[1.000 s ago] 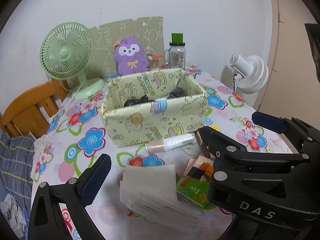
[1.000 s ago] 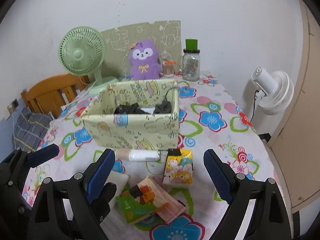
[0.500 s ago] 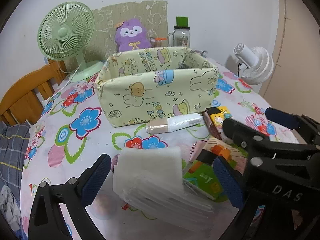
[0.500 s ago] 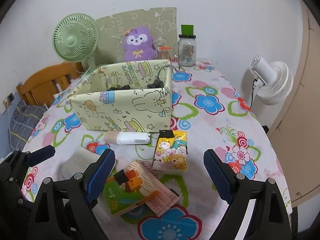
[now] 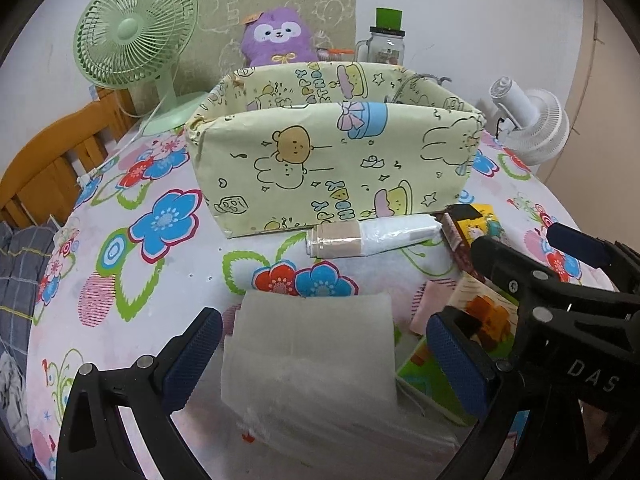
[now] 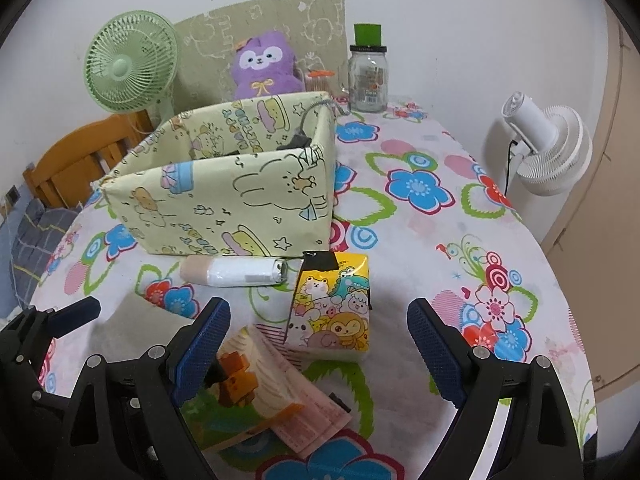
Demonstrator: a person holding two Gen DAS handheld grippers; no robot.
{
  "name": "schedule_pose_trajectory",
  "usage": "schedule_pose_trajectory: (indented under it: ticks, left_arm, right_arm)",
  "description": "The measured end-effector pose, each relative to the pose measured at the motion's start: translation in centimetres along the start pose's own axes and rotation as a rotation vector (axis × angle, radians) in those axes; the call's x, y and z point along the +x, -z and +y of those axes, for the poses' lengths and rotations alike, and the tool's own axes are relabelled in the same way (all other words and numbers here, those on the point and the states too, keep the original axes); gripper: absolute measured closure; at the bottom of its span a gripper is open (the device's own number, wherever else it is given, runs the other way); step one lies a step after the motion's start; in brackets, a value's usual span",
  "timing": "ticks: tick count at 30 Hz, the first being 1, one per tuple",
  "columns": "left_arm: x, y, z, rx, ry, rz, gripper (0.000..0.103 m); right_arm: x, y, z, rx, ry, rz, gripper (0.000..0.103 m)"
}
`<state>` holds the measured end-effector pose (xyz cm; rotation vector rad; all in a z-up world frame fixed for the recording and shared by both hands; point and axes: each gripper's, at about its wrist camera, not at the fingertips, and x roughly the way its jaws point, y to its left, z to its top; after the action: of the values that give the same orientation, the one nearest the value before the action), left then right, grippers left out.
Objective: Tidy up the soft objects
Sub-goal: 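Grasp the yellow cartoon tissue pack with the right tool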
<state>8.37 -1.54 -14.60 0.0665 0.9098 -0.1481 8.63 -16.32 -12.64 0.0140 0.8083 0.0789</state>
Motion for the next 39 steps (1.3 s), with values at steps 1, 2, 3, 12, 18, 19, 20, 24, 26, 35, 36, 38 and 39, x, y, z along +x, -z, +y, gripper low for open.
schedule_pose_trajectory:
  ticks: [1,2,3,12,18,19,20,24,26,35,36,38,39]
  left_arm:
    - [0.2,-0.1,0.0,-0.002,0.001,0.002,0.0]
    - [0.4,-0.2,0.0,-0.004,0.002,0.003,0.0]
    - [0.6,-0.3,0.1,-0.006,0.003,0.005,0.0]
    - [2.3,-1.1,-0.1,0.006,-0.002,0.028,0.0]
    - [2.9,-1.4,-0.6,0.019,-0.007,0.036,0.0]
    - [2.9,-1.4,-0.6,0.021,-0.009,0.036,0.0]
    - [3.0,-1.3,-0.7,0.025,-0.01,0.038,0.0]
    - [3.1,-1.5,-0.9,0.032,-0.009,0.046,0.0]
    - [3.1,-1.6,-1.3,0.043,-0.012,0.041,0.001]
    - [3.2,-2.5,-2.0,0.034,0.014,0.045,0.001]
    - [3.3,-2.6,-2.0,0.028,0.019,0.046,0.0]
    - [3.5,-3.0,-2.0,0.015,0.028,0.052,0.0]
    - [3.7,-3.2,-2.0,0.009,0.032,0.056,0.0]
  right_arm:
    - [0.2,-0.1,0.0,-0.001,0.001,0.004,0.011]
    - [0.5,-0.1,0.0,-0.003,0.003,0.009,0.011]
    - [0.8,-0.2,0.1,-0.006,0.005,0.016,0.011]
    - [3.1,-0.5,-0.2,0.0,0.012,0.062,0.011]
    - [4.4,-0.7,-0.8,0.033,0.019,0.085,0.017]
    - [4.6,-0.7,-0.8,0.037,0.014,0.091,0.018]
    - [4.7,-0.7,-0.9,0.041,0.011,0.096,0.019]
    - [5.5,-0.8,-1.1,0.056,0.002,0.123,0.034]
    - [5.5,-0.8,-1.1,0.046,0.01,0.115,0.048]
    - [4.9,-1.4,-2.2,0.046,0.019,0.106,0.051]
    - [4.7,-1.5,-2.4,0.048,0.021,0.101,0.051]
    - [4.5,-1.7,-2.8,0.056,0.02,0.094,0.051]
    - [4.4,-1.8,-3.0,0.061,0.021,0.09,0.051]
